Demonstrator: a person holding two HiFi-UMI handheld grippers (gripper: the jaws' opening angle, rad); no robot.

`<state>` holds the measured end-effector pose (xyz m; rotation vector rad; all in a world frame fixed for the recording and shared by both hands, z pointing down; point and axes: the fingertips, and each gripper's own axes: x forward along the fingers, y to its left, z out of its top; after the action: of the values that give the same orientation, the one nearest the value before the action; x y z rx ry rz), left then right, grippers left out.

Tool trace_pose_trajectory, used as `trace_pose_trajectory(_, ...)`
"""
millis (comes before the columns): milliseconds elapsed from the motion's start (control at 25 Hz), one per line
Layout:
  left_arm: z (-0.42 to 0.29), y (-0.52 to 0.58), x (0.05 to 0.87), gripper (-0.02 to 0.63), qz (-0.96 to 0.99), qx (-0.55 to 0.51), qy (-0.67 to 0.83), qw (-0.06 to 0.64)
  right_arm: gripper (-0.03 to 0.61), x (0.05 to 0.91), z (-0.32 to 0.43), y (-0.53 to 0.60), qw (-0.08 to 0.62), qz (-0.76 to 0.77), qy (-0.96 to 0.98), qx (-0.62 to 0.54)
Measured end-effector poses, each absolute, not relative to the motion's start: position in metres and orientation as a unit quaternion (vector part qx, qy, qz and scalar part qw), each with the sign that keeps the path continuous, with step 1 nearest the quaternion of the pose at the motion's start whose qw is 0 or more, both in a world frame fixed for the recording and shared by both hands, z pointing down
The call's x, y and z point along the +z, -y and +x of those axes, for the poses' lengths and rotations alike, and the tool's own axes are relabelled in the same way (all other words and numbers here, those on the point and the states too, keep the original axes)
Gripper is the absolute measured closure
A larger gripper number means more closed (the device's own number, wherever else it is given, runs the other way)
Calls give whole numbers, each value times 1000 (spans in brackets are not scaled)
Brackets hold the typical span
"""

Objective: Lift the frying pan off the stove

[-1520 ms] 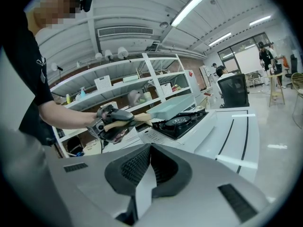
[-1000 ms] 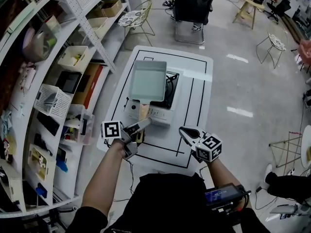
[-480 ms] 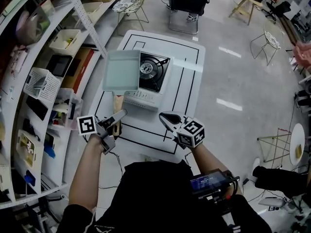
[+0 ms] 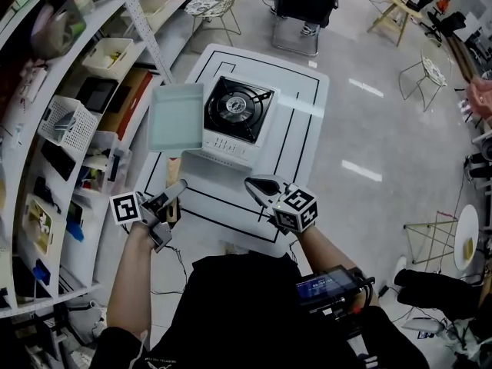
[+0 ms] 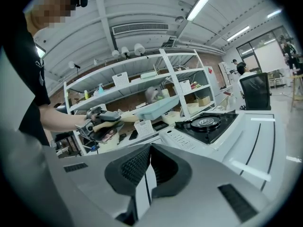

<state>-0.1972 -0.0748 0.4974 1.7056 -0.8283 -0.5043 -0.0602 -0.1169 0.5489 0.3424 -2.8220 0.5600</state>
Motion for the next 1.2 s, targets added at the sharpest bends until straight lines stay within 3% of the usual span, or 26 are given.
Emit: trace_pose_trajectory(1200, -234, 14, 508, 534, 690, -265, 388, 550, 554, 552, -72, 102, 133, 89, 972, 175)
